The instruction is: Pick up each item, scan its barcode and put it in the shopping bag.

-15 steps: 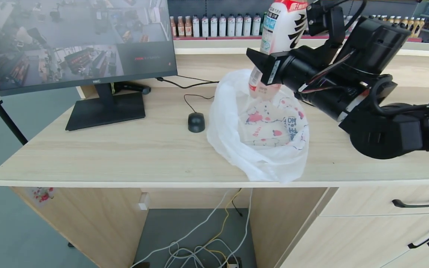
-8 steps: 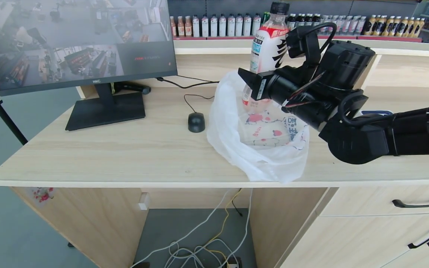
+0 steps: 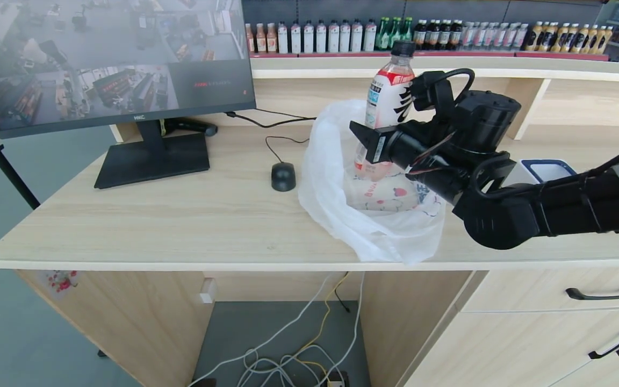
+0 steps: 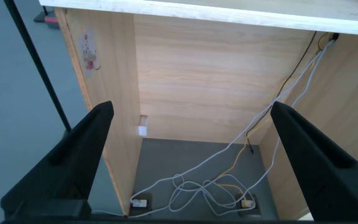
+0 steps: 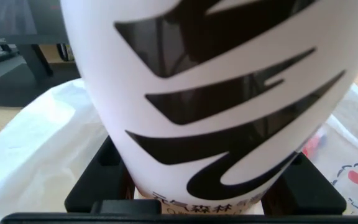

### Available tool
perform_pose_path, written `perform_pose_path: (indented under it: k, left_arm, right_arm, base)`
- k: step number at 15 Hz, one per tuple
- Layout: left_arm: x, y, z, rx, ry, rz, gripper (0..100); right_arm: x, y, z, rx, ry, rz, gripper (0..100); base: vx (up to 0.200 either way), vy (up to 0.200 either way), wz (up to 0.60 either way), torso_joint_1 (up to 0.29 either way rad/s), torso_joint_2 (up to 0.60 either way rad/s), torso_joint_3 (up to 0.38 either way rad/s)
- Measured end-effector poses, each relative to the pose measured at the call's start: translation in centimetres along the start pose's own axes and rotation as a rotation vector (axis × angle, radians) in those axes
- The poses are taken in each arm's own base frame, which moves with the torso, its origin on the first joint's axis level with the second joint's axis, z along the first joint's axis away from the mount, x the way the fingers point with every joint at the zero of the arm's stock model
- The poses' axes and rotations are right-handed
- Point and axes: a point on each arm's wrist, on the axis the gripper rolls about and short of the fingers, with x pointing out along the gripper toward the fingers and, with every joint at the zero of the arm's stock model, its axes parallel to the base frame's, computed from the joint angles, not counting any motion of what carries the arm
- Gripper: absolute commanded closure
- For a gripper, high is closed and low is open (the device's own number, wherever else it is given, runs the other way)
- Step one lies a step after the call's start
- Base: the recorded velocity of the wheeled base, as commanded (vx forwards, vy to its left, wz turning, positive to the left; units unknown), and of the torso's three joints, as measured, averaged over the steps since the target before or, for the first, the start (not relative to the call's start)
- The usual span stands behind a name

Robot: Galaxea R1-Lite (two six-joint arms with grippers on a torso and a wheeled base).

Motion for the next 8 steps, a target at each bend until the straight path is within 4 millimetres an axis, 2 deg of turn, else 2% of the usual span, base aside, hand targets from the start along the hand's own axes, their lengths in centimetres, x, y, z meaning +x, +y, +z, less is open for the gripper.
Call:
perform_pose_path:
  k: [8]
  left_arm:
    - [0.0, 0.0, 0.0, 0.0, 0.0, 0.0, 0]
  right_arm:
    - [0.2, -0.9, -4.7, 0.016, 0.048, -0.015, 100]
  base:
    - [0.0, 0.0, 0.0, 0.0, 0.0, 0.0]
